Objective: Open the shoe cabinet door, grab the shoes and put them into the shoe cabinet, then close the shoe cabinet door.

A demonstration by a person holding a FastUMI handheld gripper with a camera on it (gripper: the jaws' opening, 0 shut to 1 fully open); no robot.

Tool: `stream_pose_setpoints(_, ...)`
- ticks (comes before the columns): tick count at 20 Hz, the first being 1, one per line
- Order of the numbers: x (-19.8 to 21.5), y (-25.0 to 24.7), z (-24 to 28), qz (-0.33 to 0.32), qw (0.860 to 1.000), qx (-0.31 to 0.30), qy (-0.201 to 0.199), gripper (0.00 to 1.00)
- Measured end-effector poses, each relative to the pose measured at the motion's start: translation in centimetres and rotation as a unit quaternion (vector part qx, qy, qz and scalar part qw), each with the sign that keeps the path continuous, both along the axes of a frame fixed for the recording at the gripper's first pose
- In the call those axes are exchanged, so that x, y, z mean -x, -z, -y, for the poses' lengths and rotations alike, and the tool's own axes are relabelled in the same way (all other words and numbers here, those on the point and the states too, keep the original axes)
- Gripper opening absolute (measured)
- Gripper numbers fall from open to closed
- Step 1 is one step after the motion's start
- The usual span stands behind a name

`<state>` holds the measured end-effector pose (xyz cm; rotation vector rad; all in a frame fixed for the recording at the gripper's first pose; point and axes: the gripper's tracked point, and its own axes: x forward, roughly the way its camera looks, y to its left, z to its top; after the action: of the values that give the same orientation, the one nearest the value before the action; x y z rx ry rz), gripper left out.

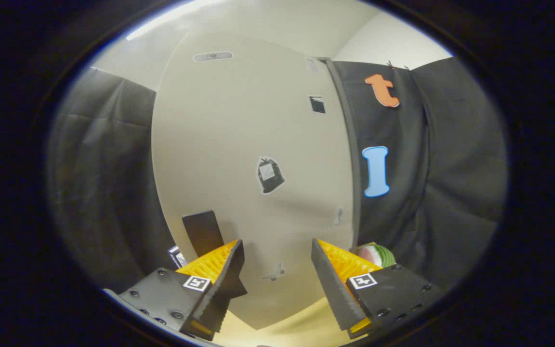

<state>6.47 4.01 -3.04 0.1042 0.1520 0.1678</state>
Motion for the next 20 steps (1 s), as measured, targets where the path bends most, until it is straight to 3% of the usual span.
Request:
stream_pose_setpoints(10,-7.8,0.3,-6.0,0.008,1.000,0.017,0.007,0.89)
stream_pose_setpoints(20,-10.3,0.4,-8.4,0.019,0.998,0.044,0.027,0.89)
